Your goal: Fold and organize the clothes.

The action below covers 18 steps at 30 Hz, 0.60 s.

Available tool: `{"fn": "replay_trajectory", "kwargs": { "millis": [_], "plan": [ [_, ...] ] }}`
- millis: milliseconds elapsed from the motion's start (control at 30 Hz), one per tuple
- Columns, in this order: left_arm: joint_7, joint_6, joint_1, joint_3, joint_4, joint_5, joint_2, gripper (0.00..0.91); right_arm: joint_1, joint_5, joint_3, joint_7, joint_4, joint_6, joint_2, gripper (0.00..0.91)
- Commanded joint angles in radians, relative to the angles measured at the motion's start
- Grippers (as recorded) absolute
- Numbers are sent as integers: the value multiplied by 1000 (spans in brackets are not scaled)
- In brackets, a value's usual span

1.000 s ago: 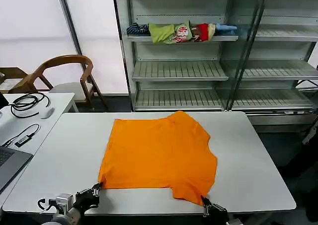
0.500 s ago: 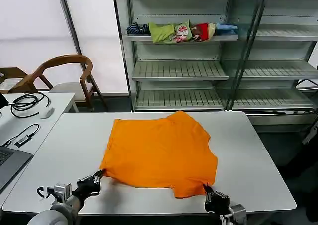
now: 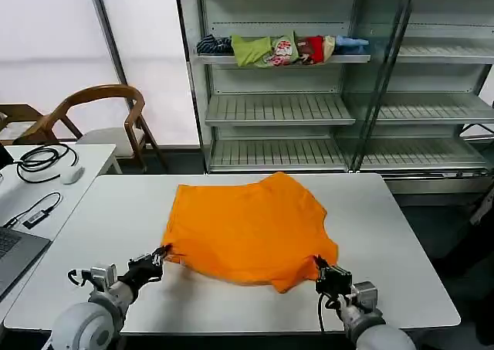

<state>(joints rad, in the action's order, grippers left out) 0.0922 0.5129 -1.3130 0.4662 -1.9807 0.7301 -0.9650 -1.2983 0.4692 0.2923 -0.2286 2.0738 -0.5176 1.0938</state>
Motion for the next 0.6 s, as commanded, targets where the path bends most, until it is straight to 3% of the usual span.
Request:
{"fn": "replay_trajectory", "kwargs": {
  "millis": [33, 600],
  "plan": [
    [-18, -17, 148, -52, 152, 15, -6, 20, 137, 9, -17, 0, -105, -7, 6, 0],
    [-47, -46, 235, -90, 286, 18, -22, 20, 263, -31, -49, 21, -274, 3, 56, 0]
  ]
}}
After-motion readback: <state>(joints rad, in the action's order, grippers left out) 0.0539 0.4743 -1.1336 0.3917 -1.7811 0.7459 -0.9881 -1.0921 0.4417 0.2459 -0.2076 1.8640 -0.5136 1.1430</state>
